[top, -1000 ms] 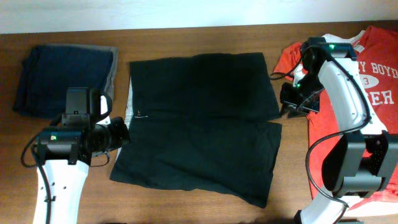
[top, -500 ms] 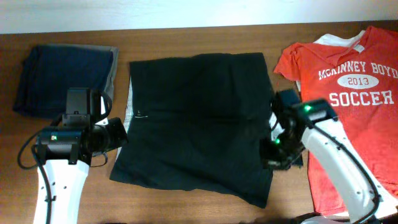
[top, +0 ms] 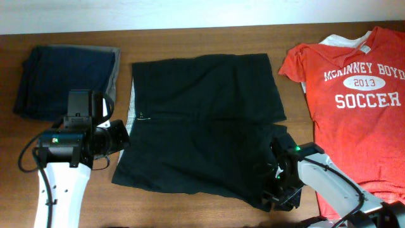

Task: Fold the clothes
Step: 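Move the right gripper down to the pants' bottom right leg and grasp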

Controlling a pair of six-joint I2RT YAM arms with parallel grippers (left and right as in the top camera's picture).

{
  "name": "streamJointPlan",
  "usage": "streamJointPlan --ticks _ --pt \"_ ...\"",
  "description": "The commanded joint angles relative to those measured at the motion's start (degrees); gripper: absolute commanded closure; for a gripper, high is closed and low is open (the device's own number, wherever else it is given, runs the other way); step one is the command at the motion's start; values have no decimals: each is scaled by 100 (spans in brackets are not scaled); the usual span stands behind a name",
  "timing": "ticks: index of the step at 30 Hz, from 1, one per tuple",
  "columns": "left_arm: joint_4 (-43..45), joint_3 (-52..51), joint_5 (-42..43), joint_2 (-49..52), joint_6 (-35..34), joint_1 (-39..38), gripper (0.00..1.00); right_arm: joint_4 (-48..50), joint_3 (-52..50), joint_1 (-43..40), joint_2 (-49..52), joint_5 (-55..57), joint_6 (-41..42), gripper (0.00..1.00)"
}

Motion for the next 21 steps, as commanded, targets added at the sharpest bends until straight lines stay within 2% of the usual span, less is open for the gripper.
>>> streamJointPlan --ticks 1,7,18,19,21 --pt "-4 -7 -66 -33 33 -7 81 205 -234 50 -50 -166 498 60" --pt "-2 -7 -63 -33 33 -7 81 951 -612 52 -50 -136 612 59" --pt "-4 -7 -61 -33 33 -7 80 1126 -608 46 -50 -76 651 57" --pt "-2 -11 -61 -33 33 -7 81 1126 -608 46 -50 -76 651 59" --pt "2 -44 -61 -33 31 -7 80 1123 -608 46 -50 -74 649 73"
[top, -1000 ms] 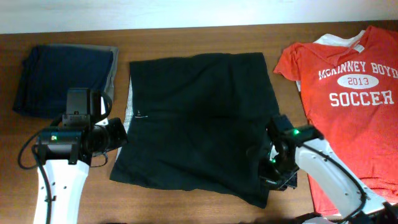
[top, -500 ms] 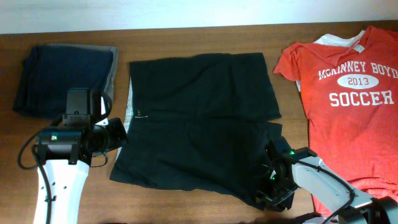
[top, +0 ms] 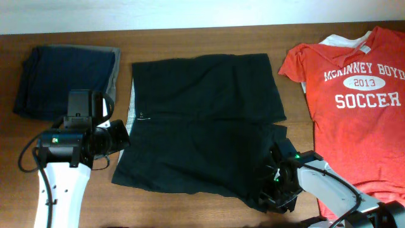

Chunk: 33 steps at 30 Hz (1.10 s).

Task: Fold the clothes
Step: 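Move the right gripper down to the pants' bottom right leg and grasp, then grasp the pants' bottom left leg hem with the left gripper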

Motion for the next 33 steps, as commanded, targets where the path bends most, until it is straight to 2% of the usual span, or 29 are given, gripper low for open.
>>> streamJointPlan --ticks 1,2,4,5,8,11,13,15,19,22,28,33 --pt "2 -90 -63 -33 31 -7 80 133 -70 46 -13 216 37 84" --pt "9 -160 -66 -28 31 -7 80 133 -70 46 -13 214 37 96" --pt "24 -275 -63 -28 28 -4 80 136 -70 46 -13 214 37 96" --pt "20 -341 -59 -28 28 -4 71 133 -70 46 -13 214 37 96" --pt "-2 -619 -57 -28 -66 9 56 131 -70 46 -13 212 37 96" --pt "13 -1104 -61 -28 -752 157 55 177 -70 46 -13 212 37 96" --pt "271 -1451 -61 -28 -844 461 49 289 -70 46 -13 212 39 96" --pt "525 -1829 -52 -28 -1364 940 49 369 -70 46 -13 212 39 96" --pt "1349 -2682 509 66 -1370 1215 51 372 -70 46 -13 212 39 96" --pt "2033 -3145 581 310 -1370 1209 51 448 -70 46 -13 212 39 96" --pt "2094 -3226 564 1224 -1370 1211 50 435 -70 46 -13 212 37 96" --pt "2520 -3300 564 1698 -1464 1211 51 407 -70 46 -13 212 37 96"
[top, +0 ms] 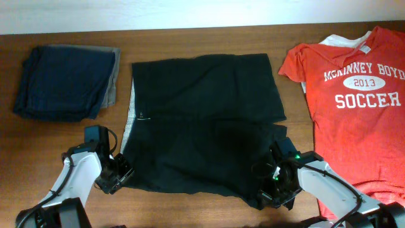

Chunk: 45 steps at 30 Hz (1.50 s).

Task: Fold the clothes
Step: 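Grasp the pants' bottom left leg hem with the left gripper, then lift both leg hems and fold them up onto the waistband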

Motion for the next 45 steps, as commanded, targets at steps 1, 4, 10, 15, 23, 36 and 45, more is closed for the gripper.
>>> streamJointPlan --ticks 1,4,10,15,23,36,45 --pt "251 -87 50 186 -168 28 51 170 -59 46 24 313 28 96" --pt "-337 560 44 114 -2 28 48 138 -59 46 24 315 28 96" --pt "-984 872 -437 52 55 31 40 151 -59 46 24 315 28 96" --pt "-896 549 -455 55 -190 70 37 197 -59 46 24 315 26 95" --pt "-221 109 -455 55 -184 409 65 195 -59 46 24 317 0 96" --pt "-793 1067 -184 -149 544 402 100 -1364 1707 46 9 835 -323 96" --pt "-2009 2444 -83 -1202 772 396 100 -2885 3663 46 9 1453 -581 96"
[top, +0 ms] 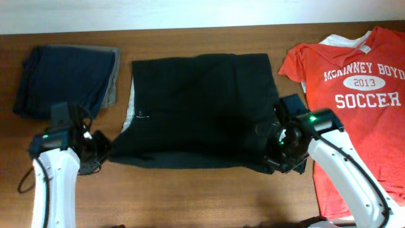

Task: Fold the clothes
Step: 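Lift both leg hems and fold them up onto the waistband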

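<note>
A pair of black shorts (pixel 202 95) lies flat in the middle of the table, its near edge raised and drawn back over itself. My left gripper (pixel 104 151) is shut on the shorts' near left corner. At the near right corner my right gripper (pixel 273 158) is shut on the cloth too. The fingertips of both are hidden by the fabric and the arm bodies.
A folded dark blue garment on a grey one (pixel 63 79) lies at the far left. A red soccer T-shirt (pixel 361 107) is spread out at the right, under my right arm. Bare wooden table (pixel 190 202) shows in front of the shorts.
Both grippers have moved away from the near edge of the table with the shorts' near corners. The shorts' near edge now lies further up, folded over.
My right gripper was at the shorts' near right corner while the left arm hung above the left side. Then the left gripper was down at the near left corner. Now both hold the corners and the near edge is carried toward the far edge.
</note>
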Controlling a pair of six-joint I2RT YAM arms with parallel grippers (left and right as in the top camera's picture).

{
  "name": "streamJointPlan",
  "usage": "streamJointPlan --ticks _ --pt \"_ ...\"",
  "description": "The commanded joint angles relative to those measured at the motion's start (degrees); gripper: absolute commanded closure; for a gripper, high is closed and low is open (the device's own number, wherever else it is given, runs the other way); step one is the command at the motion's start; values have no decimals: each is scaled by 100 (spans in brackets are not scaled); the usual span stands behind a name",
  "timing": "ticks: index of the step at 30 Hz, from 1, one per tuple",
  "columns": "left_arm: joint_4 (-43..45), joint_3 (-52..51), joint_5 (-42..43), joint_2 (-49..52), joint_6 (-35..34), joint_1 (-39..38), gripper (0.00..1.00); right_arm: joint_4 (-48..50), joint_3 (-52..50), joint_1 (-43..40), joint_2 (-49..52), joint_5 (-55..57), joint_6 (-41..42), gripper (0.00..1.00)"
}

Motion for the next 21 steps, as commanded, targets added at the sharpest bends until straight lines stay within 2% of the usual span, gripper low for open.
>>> streamJointPlan --ticks 1,7,11,14,16,19,21 --pt "-435 455 24 -411 195 13 99 -251 402 31 -46 273 -44 96" --pt "-1283 455 44 -1276 332 15 99 -1051 1174 31 -402 509 -109 96" --pt "-1394 551 44 -1891 494 15 99 -1224 1497 31 -745 492 -107 96" --pt "-1410 804 42 -1958 514 15 99 -1274 1703 31 -826 516 -306 96" --pt "-1174 831 44 -1886 511 15 99 -1071 1801 31 -820 514 -407 96" --pt "-599 831 85 -1493 511 15 100 -35 1827 31 -791 658 -669 96" --pt "-120 831 372 -1038 511 15 99 658 1827 31 -699 1145 -667 96"
